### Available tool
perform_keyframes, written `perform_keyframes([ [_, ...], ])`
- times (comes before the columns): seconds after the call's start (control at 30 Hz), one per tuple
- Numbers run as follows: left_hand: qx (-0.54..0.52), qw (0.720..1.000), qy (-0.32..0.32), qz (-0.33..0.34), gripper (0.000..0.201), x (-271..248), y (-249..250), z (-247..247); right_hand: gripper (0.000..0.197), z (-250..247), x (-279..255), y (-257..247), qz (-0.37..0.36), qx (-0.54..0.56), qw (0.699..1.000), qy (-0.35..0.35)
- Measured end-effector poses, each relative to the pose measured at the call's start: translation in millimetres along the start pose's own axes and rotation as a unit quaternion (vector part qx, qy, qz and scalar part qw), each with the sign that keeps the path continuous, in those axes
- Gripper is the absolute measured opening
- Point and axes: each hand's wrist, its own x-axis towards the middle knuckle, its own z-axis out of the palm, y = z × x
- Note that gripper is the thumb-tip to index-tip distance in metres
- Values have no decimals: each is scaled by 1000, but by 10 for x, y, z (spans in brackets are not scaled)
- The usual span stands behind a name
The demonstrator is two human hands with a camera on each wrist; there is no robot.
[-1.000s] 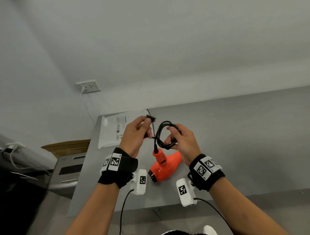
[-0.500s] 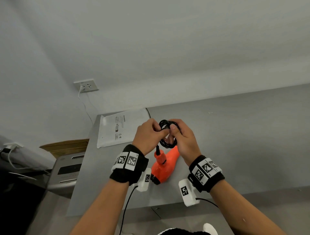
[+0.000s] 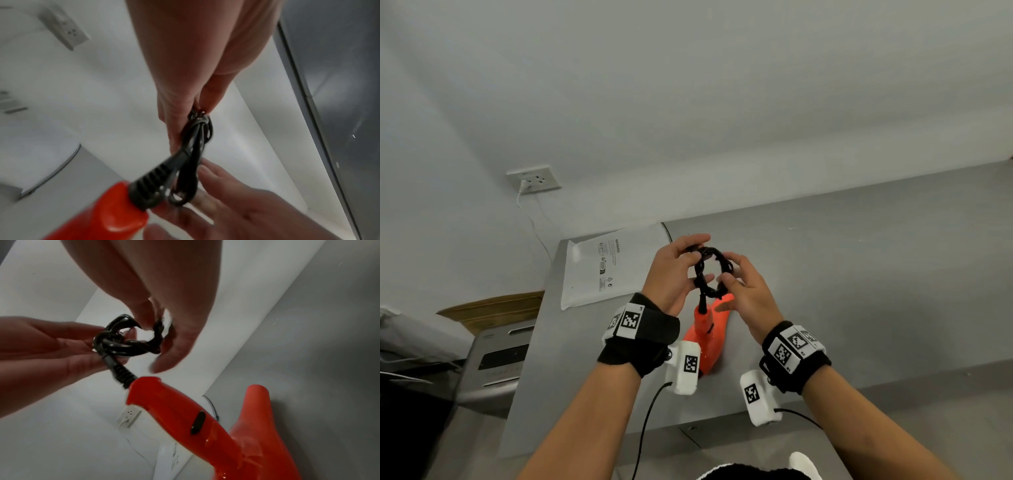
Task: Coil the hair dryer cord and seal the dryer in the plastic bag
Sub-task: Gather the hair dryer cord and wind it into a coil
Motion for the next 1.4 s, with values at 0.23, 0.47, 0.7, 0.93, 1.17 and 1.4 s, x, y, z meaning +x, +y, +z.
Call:
perform_keyframes([
  [0.23, 8, 1000, -17, 12, 39, -91, -65, 274, 35, 24, -155, 69, -155, -271, 949, 48],
  [0.47, 211, 971, -67, 93, 71, 5, -464, 204, 28, -595, -84, 201, -49, -129, 982, 127],
  [0.7, 558, 813, -149, -71, 76, 145, -1428, 80, 13, -1496, 84, 761, 66, -63, 981, 173],
  [0.93, 560, 811, -156, -71, 85, 145, -1742, 236, 34, -1902, 153, 1664, 166, -136, 956, 201],
  [1.17, 595, 783, -171, -63, 86, 227, -1738, 235, 36, -1611, 83, 1191, 246, -427, 853, 174],
  [1.4, 598, 779, -180, -61, 84, 212, -1740, 234, 56, -1666, -186, 1161, 263, -483, 823, 143],
])
